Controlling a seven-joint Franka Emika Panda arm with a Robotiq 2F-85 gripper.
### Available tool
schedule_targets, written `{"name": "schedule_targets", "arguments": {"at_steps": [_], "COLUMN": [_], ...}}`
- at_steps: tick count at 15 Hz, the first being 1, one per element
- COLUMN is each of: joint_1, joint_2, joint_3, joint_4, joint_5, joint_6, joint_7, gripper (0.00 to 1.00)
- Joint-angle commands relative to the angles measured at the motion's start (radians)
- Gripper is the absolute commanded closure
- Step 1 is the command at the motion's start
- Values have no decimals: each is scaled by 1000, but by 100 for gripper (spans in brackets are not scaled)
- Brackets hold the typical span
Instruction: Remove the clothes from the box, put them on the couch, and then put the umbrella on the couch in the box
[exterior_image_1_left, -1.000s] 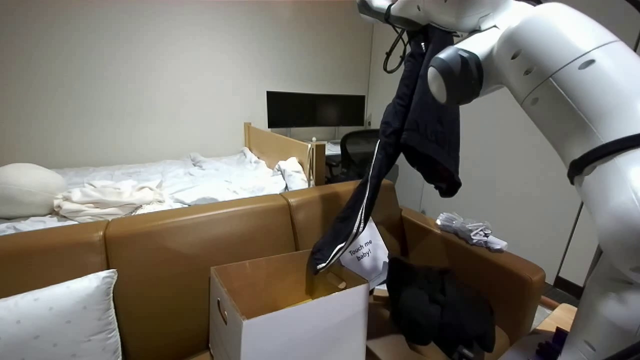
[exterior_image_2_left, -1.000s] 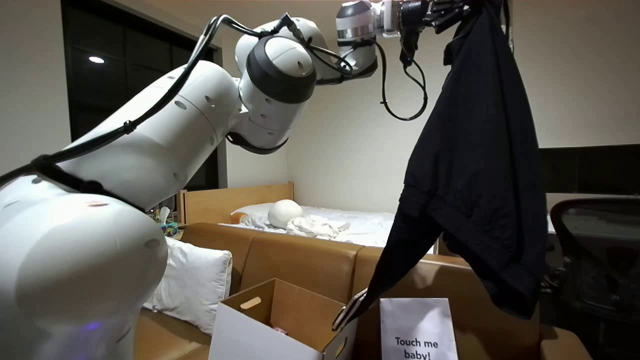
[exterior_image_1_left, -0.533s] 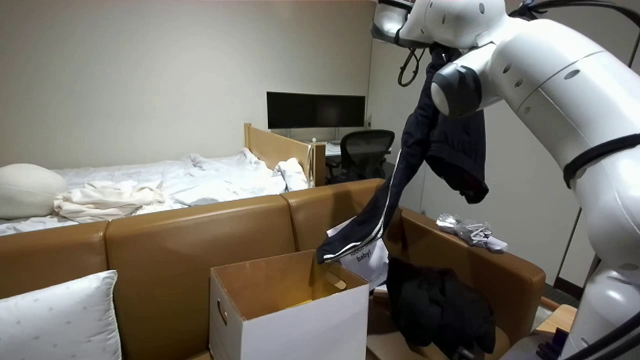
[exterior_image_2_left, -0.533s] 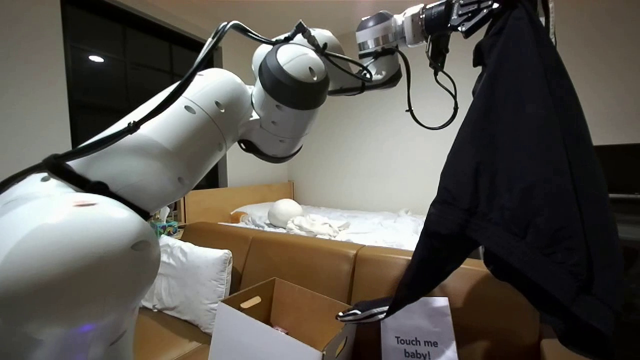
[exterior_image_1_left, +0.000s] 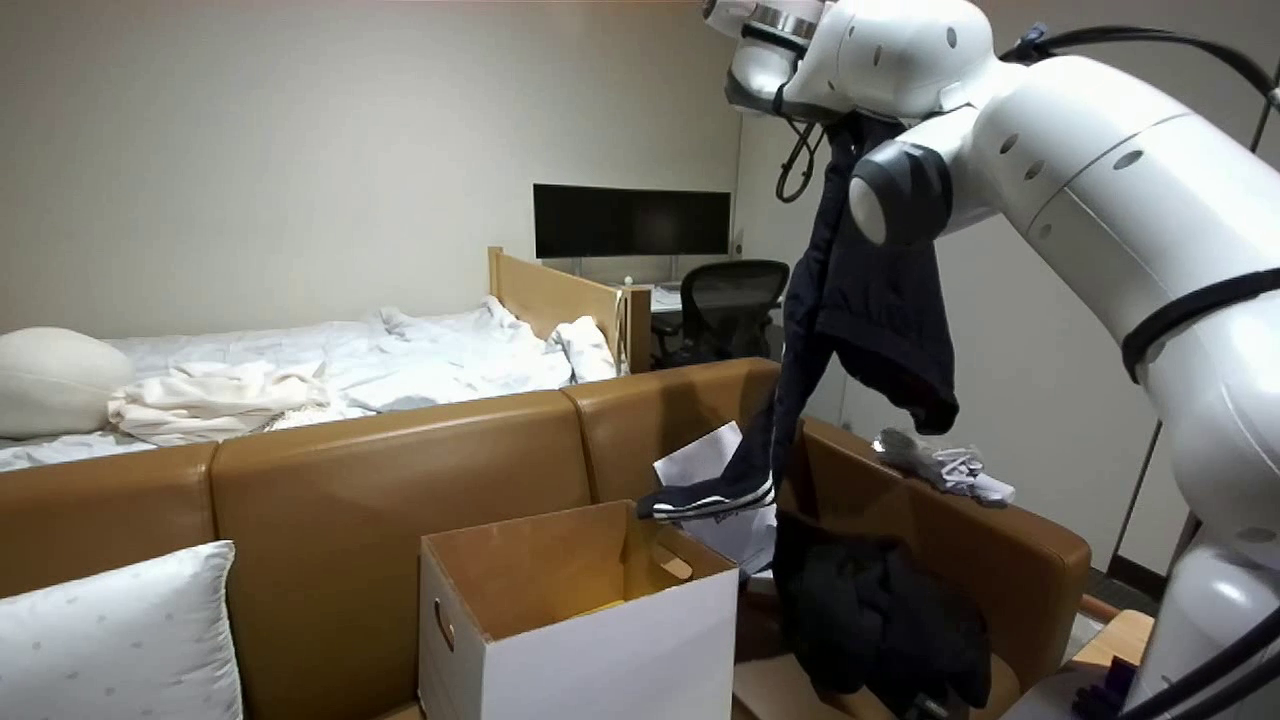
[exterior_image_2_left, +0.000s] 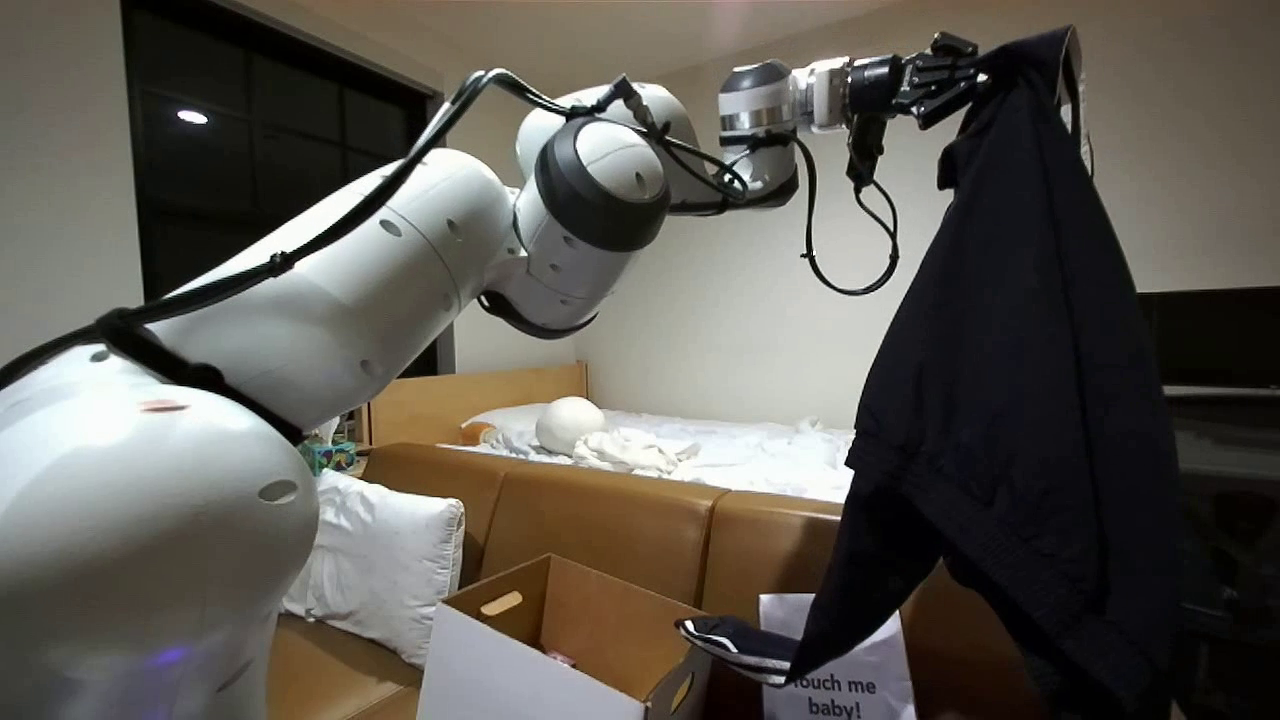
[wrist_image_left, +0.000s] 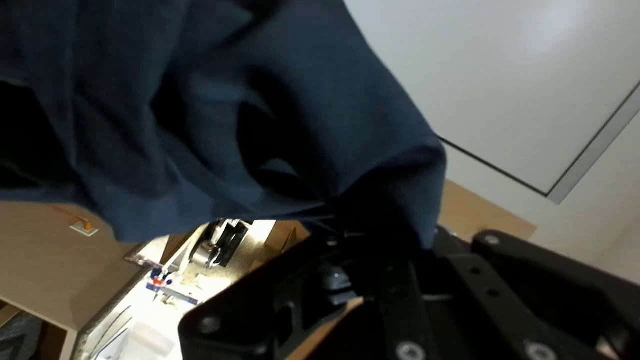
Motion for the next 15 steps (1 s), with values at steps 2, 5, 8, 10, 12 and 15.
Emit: {"name": "schedule_targets", "arguments": {"at_steps": [2,5,8,10,12,15], "joint_1": [16,-35,9,22,19,-11], "joint_2": [47,151,88,65,49,78], "joint_3": [39,125,158,195,233,277], "joint_4": [-76,53,-50,-42,-38,26], "joint_5": [-5,9,33,59,92,185], "joint_6": [77,40,81,49,-5,-107], "joint_7": [-139,-302,-428,-546,-648,-778], "gripper": [99,99,99,99,99,99]}}
